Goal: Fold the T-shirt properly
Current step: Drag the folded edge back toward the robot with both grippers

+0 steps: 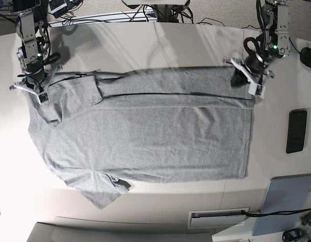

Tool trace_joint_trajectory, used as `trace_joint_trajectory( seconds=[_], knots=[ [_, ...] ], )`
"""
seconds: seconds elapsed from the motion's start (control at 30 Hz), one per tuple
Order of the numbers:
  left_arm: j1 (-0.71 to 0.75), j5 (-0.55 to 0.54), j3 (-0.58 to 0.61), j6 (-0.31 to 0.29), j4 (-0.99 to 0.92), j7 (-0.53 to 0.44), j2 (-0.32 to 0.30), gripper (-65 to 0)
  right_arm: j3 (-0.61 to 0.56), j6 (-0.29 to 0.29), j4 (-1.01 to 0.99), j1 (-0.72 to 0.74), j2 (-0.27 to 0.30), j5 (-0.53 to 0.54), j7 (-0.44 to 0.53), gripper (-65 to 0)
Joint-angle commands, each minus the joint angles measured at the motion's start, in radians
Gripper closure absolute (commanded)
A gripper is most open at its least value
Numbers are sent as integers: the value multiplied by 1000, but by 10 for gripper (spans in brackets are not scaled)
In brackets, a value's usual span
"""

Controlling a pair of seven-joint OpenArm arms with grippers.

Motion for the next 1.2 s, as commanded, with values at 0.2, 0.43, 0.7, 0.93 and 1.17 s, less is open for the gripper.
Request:
trace_joint_trajectory(
  seconds=[0.2,0.43,0.7,0.93,1.17],
  knots=[
    [62,0,-8,0,0,32,-20,0,9,22,-1,-53,18,-3,-41,0],
    [162,64,-50,-35,3,35,-22,0,9,11,53,-180,17,-61,-42,0],
    [277,67,-149,-145,9,33,-22,0,13,-16,165,-319,17,-92,-52,0],
    [362,87,-233,-195,10,34,-21,0,15,-34,219,-419,17,-124,-81,0],
    [432,87,-278,-256,47,32,-21,0,15,-63,242,-507,17,-146,-92,0]
  ],
)
